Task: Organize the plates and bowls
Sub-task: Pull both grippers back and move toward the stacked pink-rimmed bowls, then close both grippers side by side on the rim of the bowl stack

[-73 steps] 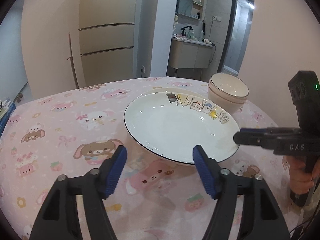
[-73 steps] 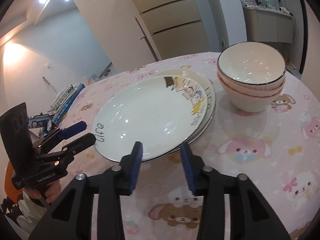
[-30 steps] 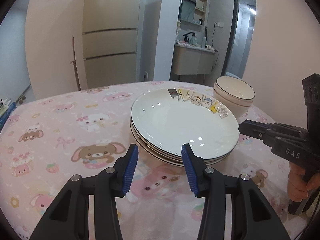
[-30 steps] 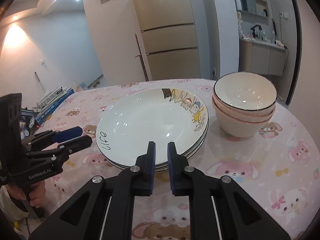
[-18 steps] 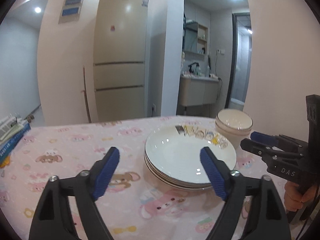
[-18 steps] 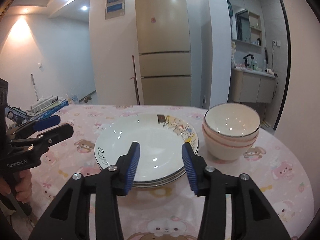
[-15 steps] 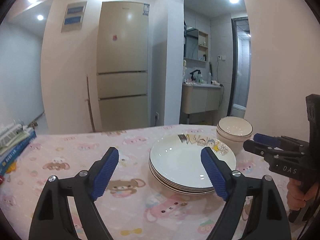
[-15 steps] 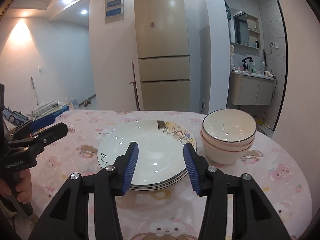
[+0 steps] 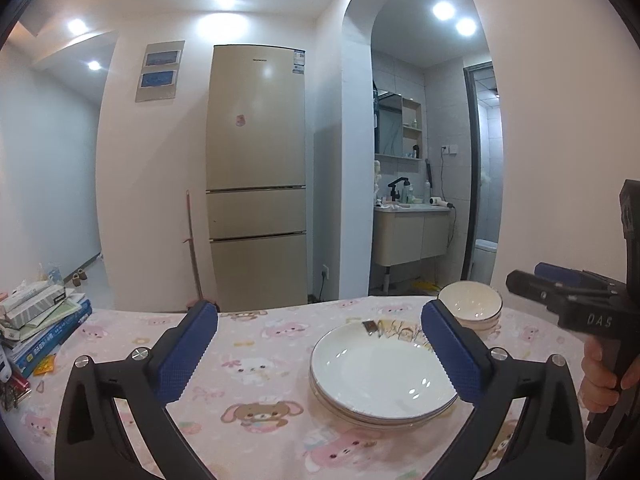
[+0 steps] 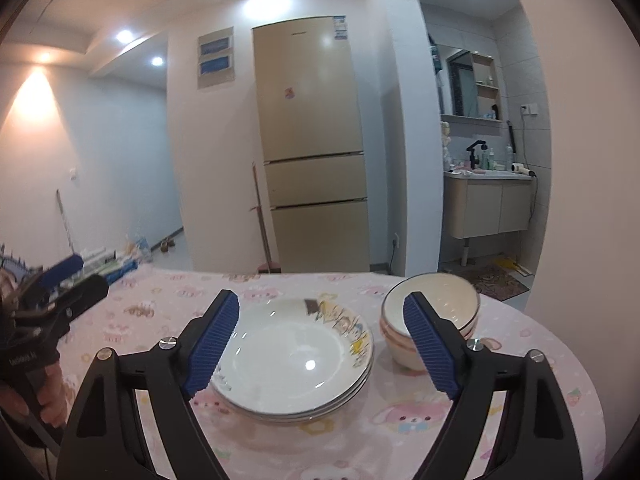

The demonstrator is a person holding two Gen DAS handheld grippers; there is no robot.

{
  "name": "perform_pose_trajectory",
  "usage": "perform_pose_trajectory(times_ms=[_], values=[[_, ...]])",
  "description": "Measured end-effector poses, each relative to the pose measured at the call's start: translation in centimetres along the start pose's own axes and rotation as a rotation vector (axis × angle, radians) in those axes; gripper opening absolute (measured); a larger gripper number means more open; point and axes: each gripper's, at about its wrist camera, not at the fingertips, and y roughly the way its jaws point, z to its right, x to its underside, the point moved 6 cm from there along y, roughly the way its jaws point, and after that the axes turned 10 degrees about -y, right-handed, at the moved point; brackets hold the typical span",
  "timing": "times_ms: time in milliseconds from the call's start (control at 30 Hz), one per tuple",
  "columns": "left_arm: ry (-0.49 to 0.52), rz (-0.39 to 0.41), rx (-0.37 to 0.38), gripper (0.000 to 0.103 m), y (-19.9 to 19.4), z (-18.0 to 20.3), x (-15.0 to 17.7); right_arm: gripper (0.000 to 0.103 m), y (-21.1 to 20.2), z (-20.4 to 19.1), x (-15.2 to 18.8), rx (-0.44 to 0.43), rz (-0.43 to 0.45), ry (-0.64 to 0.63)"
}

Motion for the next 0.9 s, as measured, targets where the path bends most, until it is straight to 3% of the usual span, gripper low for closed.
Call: perform_pose_trajectory(times_ms=[167,333,467,600,667,767,833,900], values=[[0.021,-0.002,0.046,0.103,2.8,3.6,-0.8,0.085,0.2,4.6,-1.0,0.08,0.008,0.052],[-0.042,-0.049,0.107,0.103,5.6,6.8,-0.9,0.085,0.5,8.3,-0.7,0.087,-0.019,0.124],[-0.064,-0.005,0.127,0.103,6.3,8.7,-0.8,0.086,0.1,9.4,-0.6,0.146,0.03,0.121],[0.001,0.003,0.154,0.103,7.9,11.2,-1.0,0.088,0.9,10.2,-2.0,0.241,0.06,0.056],[0.035,-0.016,0.132,0.103,9.7,12.2,-1.6,0.088,1.2,11.5,-3.4,0.284,0.052,0.053],[0.031,-0.109,0.163,0.103,12.6,13.3,-2.4,0.088,2.6,13.8,-5.3,0.24,0.023,0.133],[0.041,-0.234,0.17,0.103,15.0,14.3,-2.1,0.088,4.1,15.4,-5.4,0.215,-0.026,0.198],[0.03,-0.383,0.132,0.103,17.5,14.8,-0.7,0.088,5.8,16.9,-4.3,0.184,-0.099,0.269]])
